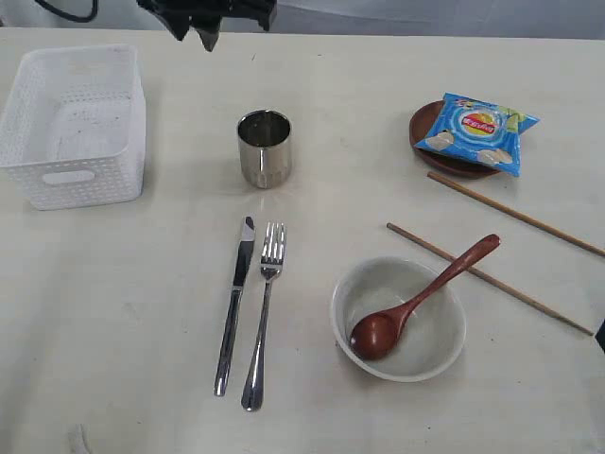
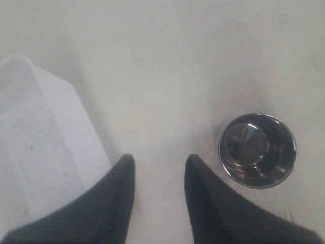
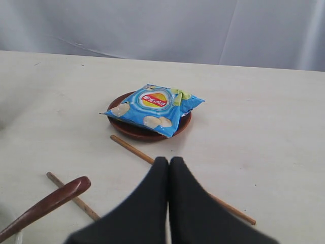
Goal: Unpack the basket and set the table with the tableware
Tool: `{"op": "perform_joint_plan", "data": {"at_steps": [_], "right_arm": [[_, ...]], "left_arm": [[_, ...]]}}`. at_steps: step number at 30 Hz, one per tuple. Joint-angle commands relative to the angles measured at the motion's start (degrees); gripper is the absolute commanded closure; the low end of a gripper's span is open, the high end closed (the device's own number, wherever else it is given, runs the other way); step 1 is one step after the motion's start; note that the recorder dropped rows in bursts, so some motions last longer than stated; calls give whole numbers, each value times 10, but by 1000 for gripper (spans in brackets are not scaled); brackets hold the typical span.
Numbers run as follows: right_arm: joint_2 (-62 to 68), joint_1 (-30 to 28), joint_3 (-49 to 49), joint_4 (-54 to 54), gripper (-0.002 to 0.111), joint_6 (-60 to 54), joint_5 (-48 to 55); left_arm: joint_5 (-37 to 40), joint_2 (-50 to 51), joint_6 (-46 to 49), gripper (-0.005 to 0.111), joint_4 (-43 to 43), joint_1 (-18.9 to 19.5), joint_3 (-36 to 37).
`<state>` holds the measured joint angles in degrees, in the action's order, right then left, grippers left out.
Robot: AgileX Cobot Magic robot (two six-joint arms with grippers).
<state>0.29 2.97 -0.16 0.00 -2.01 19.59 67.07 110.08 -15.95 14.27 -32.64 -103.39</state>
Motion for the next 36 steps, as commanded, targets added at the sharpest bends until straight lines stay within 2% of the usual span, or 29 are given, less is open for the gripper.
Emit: {"op": "perform_joint_plan", "data": {"at_steps": [1,6,11,18,20,23,24,30,33,36], "right_arm": [[-3,1,2,-5,108,0,-2],[-3,1,2,-5,108,0,-2],[-3,1,2,-5,108,0,-2],[-3,1,2,-5,108,0,-2],[-3,1,2,-5,108,0,-2],[-3,1,2,-5,108,0,-2],[-3,1,2,-5,108,0,-2],[-3,1,2,-5,108,0,-2],[-3,1,2,-5,108,0,-2],[-3,1,2,-5,108,0,-2]], "left_arm": [[20,-43,-10,74,5,7,-3],[29,-73,-8,74,3,37,25],[19,-152,-21,74,3,64,146],[-185,-331,-39,77,8,81,344],[-253,-391,-39,86,8,81,400],[-342,-476,-42,106,3,81,471],[-376,-534,-42,107,3,81,512],[-398,-755,-42,107,4,81,620],[-401,-864,-42,107,4,81,649],[-388,-931,-42,107,4,81,657]]}}
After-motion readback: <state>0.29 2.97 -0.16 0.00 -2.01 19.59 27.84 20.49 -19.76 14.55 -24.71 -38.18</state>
